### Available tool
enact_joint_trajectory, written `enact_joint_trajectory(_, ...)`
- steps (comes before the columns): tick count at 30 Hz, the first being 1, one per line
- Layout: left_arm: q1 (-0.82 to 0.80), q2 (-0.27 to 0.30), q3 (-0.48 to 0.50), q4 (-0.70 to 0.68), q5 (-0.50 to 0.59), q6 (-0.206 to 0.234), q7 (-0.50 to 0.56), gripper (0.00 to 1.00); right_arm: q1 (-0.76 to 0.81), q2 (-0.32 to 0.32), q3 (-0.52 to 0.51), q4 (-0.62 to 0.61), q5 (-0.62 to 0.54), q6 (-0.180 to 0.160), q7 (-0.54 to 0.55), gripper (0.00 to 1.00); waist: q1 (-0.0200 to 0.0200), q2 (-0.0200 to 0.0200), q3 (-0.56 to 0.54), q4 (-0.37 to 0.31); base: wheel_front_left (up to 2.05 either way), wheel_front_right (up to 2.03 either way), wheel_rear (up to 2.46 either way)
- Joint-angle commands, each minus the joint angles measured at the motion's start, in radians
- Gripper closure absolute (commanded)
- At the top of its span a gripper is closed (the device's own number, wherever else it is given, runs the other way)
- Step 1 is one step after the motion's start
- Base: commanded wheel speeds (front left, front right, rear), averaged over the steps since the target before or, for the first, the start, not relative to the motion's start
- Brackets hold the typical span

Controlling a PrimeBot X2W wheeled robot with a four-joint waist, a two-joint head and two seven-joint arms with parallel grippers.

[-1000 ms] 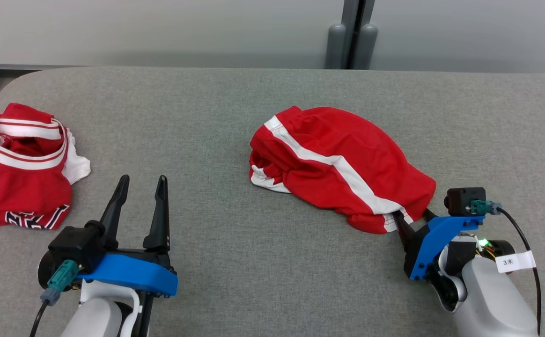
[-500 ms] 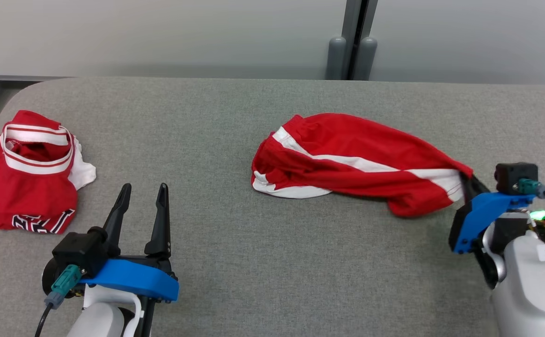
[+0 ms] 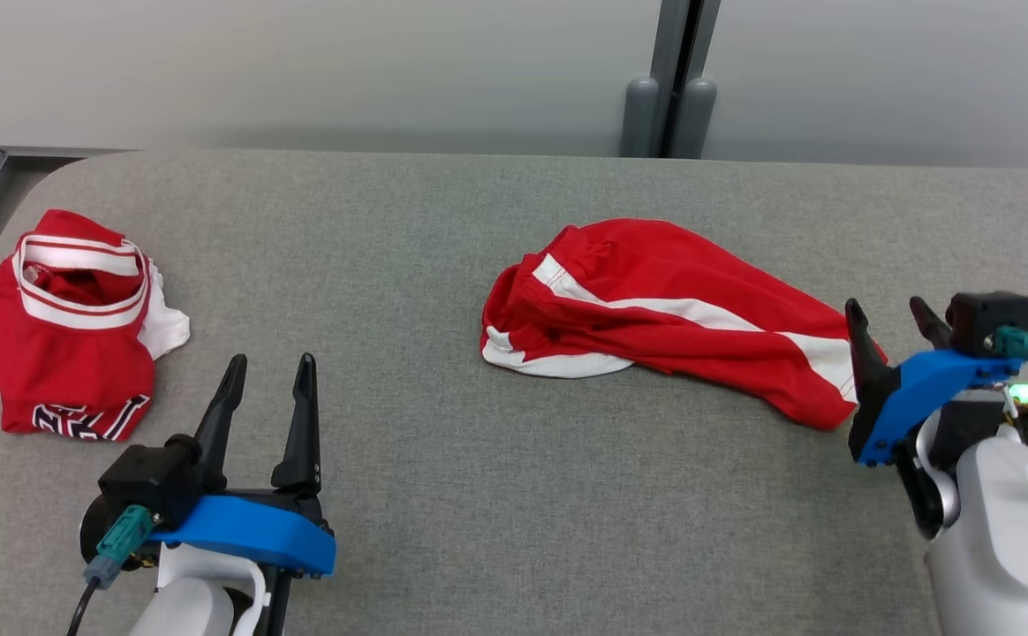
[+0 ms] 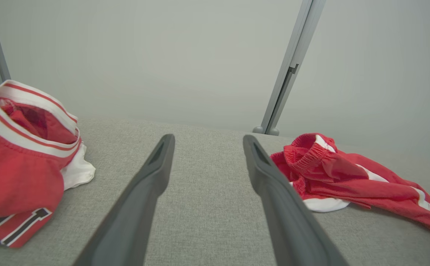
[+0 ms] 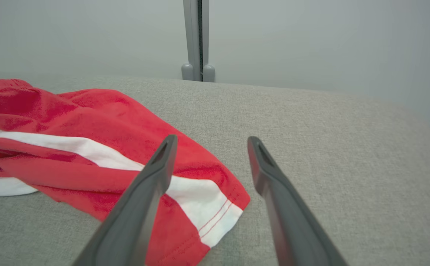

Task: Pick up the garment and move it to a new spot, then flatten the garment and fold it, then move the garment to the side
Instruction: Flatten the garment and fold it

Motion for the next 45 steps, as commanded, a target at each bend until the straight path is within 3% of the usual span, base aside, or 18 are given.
enact_joint_trajectory(1,0.011,0.001,-0.001,0.004,-0.002,0.004,-0.004,0.00,0.035,0.004,0.004,-0.015,0.013,0.000,-0.017,0.00,-0.0001,0.0000,-0.011,-0.007,0.00,0.00,0.00)
enact_joint_trajectory(11,0.063,0.009,0.015,0.006,-0.012,0.018,-0.020,0.00,0.294,0.051,0.075,-0.298,0.085,0.000,-0.153,0.00,-0.0001,0.0000,-0.083,-0.066,0.00,0.00,0.00)
enact_joint_trajectory(19,0.020,0.004,-0.028,0.032,0.003,0.005,0.029,0.00,0.449,0.060,0.136,-0.452,0.145,0.000,-0.107,0.00,-0.0001,0.0000,-0.105,-0.109,0.00,0.00,0.00)
enact_joint_trajectory(31,-0.309,-0.084,-0.113,0.302,-0.010,-0.062,0.227,0.00,0.435,0.059,0.218,-0.501,0.190,0.000,-0.091,0.00,-0.0001,0.0000,-0.023,-0.198,0.00,0.00,0.00)
enact_joint_trajectory(43,-0.465,-0.075,-0.117,0.539,-0.038,-0.103,0.338,0.00,0.385,0.059,0.254,-0.469,0.215,0.000,-0.127,0.00,-0.0001,0.0000,0.053,-0.285,0.00,0.00,0.00)
enact_joint_trajectory(45,-0.472,-0.079,-0.121,0.553,-0.049,-0.115,0.342,1.00,0.381,0.059,0.251,-0.465,0.216,0.000,-0.130,0.00,-0.0001,0.0000,0.058,-0.286,0.00,0.00,0.00)
